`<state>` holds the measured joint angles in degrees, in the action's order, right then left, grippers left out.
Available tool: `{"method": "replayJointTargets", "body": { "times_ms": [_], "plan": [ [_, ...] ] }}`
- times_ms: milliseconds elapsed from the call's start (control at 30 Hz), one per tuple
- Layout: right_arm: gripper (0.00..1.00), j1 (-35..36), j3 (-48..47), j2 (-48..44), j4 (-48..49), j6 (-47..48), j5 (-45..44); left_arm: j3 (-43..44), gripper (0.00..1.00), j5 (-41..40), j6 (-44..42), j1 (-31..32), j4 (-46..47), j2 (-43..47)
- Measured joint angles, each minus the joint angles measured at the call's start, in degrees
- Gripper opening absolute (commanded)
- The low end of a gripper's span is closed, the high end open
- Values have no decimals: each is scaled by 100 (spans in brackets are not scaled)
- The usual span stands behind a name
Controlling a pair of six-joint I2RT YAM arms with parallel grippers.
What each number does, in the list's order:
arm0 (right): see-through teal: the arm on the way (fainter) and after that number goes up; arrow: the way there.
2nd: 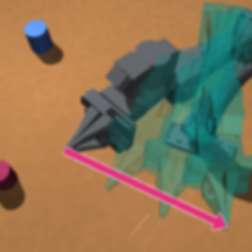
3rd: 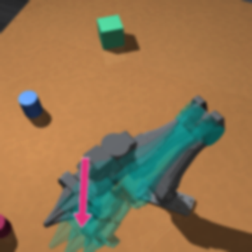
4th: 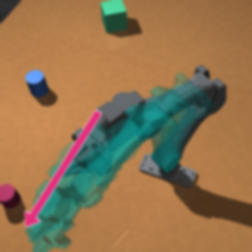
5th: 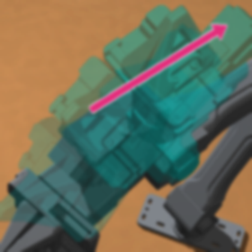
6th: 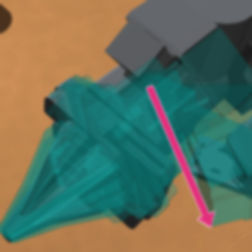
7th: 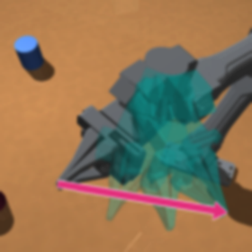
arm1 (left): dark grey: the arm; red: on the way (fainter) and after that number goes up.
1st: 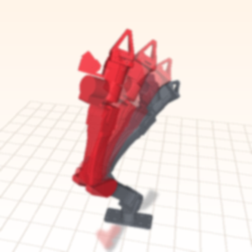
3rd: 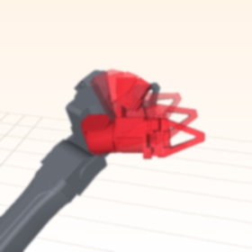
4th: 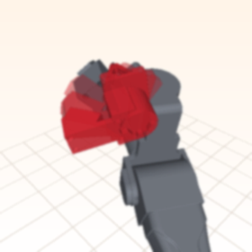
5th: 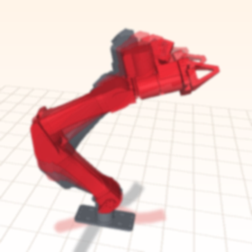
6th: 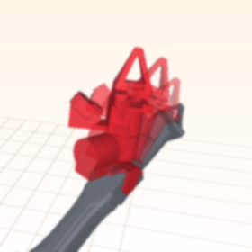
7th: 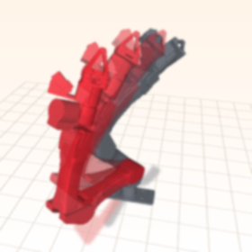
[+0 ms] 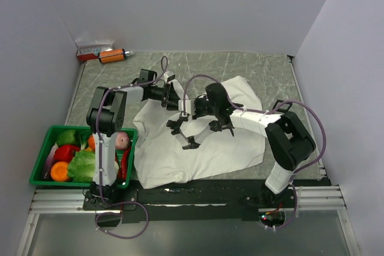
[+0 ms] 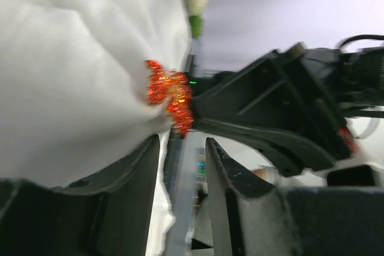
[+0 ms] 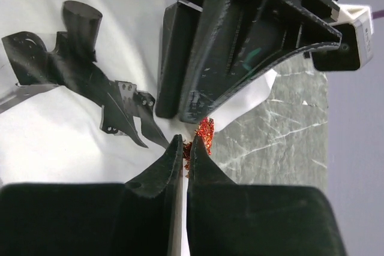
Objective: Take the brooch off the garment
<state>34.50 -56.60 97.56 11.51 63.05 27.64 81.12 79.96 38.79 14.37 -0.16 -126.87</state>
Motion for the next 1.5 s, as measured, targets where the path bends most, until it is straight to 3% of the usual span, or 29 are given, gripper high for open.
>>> {"method": "replayJointTargets", "body": {
  "times_ms": [167,367,533,700,900,1033,1333,1500],
  "plan": [
    [0,0,-422,90,-437,-476,-186,411,41,-868,-1530,-22,-1593,238],
    [0,0,-1405,337,-1478,-1604,-446,472,41,-1681,-2708,-72,-2533,636],
    [0,-15,-2201,501,-2522,-2793,-442,96,44,-2109,-3040,-74,-2391,909],
    [0,-94,-2122,483,-2800,-3724,-221,-317,45,-2234,-3010,-72,-1923,1154],
    [0,-144,-1060,-24,-2306,-4363,-164,-315,53,-2221,-2955,-74,-1303,1189],
    [0,-138,-310,-509,-1464,-4562,-424,-304,51,-2201,-2905,-70,-990,1217],
    [0,-138,-101,-538,98,-4734,-649,-136,49,-2074,-2870,179,-909,1078],
    [0,-157,-118,-461,291,-4903,-435,22,48,-2199,-3539,295,-1139,1134]
  ]
}}
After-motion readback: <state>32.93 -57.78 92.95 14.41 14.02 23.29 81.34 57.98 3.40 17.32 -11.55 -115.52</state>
